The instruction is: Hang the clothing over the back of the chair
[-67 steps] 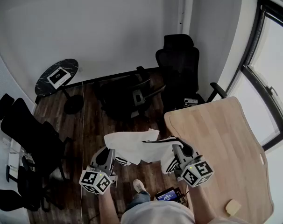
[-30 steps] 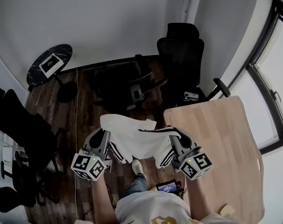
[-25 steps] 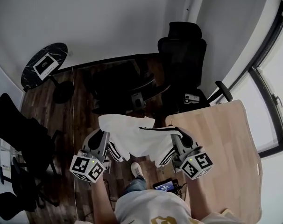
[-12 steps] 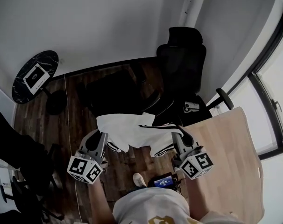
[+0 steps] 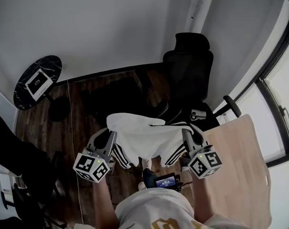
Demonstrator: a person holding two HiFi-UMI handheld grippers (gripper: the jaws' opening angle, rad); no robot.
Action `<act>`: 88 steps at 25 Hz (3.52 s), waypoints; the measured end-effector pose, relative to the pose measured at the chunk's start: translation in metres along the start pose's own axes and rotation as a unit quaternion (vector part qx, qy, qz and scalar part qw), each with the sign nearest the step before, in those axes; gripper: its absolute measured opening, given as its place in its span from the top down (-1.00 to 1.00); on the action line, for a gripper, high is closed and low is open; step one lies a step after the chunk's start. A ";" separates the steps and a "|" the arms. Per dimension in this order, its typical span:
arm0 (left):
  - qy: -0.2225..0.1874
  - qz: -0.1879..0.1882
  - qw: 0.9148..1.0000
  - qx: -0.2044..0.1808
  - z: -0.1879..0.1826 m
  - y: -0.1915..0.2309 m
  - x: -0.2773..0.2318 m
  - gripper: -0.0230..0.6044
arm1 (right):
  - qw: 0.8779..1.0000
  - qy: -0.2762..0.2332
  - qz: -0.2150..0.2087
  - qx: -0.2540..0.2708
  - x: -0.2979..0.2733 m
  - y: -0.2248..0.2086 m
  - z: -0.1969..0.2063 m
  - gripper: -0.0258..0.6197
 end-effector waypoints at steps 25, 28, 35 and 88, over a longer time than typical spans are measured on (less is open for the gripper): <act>0.016 -0.008 1.000 -0.003 -0.021 0.020 -0.033 0.78 | 0.999 -0.019 -0.019 0.024 -0.049 -0.013 -0.031 0.84; 0.013 -0.006 1.000 -0.007 -0.028 0.026 -0.046 0.78 | 0.999 -0.029 -0.020 0.029 -0.063 -0.017 -0.040 0.84; -0.014 -0.003 1.000 -0.010 -0.055 0.037 -0.075 0.78 | 0.998 -0.052 -0.031 0.033 -0.101 -0.023 -0.069 0.84; 0.262 -0.150 0.952 0.059 0.116 0.249 -0.212 0.78 | 0.941 0.238 -0.217 0.107 -0.408 -0.094 0.133 0.84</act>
Point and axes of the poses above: the fingertips, and each gripper's own axes: x backward along the fingers, y to its left, z out of its underside, the point moved 10 cm from there along x, backward along the fingers, and after that the axes turned 5 degrees about -y, right-handed, at the moved point
